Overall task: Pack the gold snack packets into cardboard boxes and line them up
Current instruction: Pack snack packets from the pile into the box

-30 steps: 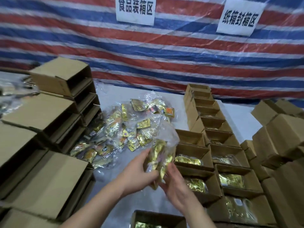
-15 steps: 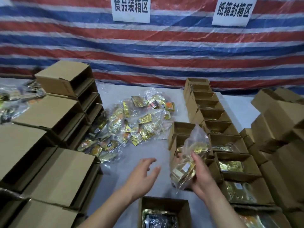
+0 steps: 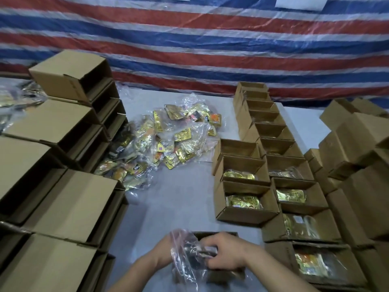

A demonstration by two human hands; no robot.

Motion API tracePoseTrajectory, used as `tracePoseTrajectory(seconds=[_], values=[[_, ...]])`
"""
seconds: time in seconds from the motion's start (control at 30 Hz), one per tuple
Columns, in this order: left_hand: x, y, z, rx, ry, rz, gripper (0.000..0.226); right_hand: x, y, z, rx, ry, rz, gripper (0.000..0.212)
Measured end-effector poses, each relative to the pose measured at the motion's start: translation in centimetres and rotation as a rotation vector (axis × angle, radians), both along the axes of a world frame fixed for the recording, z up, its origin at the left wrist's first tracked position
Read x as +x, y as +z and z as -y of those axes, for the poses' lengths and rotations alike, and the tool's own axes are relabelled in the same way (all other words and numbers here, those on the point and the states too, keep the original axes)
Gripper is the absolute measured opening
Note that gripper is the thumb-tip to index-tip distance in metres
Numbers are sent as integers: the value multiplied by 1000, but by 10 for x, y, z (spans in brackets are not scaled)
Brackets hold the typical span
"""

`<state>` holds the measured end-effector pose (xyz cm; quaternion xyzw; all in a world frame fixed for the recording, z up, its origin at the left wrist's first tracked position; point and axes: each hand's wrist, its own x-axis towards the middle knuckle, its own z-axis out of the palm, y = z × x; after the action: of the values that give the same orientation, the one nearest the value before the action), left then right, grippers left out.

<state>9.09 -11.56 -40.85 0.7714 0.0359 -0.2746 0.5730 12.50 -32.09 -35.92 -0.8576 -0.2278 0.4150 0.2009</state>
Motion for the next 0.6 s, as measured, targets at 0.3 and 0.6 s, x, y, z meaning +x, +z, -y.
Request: tracePoseTrajectory(seconds=[0.3, 0.6], values=[[-1, -9, 0, 77, 117, 8, 27, -6, -45, -35, -68, 86, -18, 49], [-8, -31, -4, 181, 154, 22, 33, -21, -72, -38, -211, -52, -60, 54]])
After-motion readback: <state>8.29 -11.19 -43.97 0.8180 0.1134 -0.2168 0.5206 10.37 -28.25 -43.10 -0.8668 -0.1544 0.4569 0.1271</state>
